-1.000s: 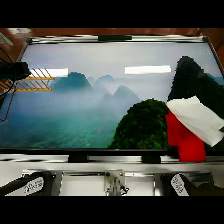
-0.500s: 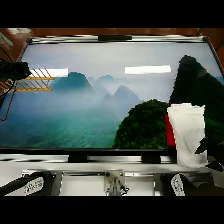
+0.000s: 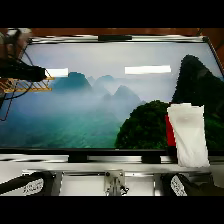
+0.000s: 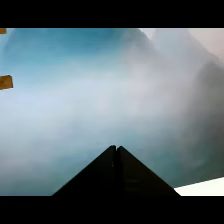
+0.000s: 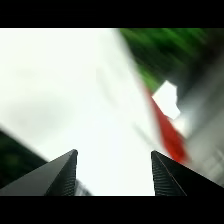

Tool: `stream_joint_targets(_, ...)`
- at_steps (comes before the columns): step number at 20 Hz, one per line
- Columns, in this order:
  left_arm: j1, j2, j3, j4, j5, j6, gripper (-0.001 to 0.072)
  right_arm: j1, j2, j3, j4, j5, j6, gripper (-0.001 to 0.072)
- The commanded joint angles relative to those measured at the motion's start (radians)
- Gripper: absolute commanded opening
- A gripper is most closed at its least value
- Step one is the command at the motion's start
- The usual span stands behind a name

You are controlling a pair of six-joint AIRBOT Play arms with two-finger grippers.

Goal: Fold the shirts.

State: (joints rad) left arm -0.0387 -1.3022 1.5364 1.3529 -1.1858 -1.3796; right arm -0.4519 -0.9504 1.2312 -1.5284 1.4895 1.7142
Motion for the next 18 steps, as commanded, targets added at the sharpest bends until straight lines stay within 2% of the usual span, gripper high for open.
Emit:
stream_joint_targets(1, -0.158, -0.093, 0.000, 0.144, -0.093, -0.096, 0.0032, 0.410, -0.129, 0.111, 0.132, -0.277, 0.046, 0.0560)
stream_joint_targets(2, -0.198, -0.119, 0.000, 0.160, -0.142, -0.133, 0.0078, 0.537, -0.190, 0.143, 0.078, -0.298, 0.093, 0.0560)
stream_joint_targets(4, -0.257, -0.146, 0.000, 0.159, -0.189, -0.226, 0.0621, 0.706, -0.344, 0.258, -0.015, -0.182, 0.111, 0.0571)
stream_joint_targets(5, -0.281, -0.145, 0.000, 0.159, -0.186, -0.238, 0.0651, 0.747, -0.417, 0.320, -0.040, -0.098, 0.094, 0.0573)
stream_joint_targets(7, -0.325, -0.140, 0.000, 0.159, -0.189, -0.238, 0.0650, 0.768, -0.499, 0.372, -0.042, -0.040, 0.057, 0.0573)
stream_joint_targets(18, -0.363, -0.141, 0.000, 0.166, -0.132, -0.238, 0.0649, 0.766, -0.523, 0.371, -0.094, -0.031, 0.057, 0.0573)
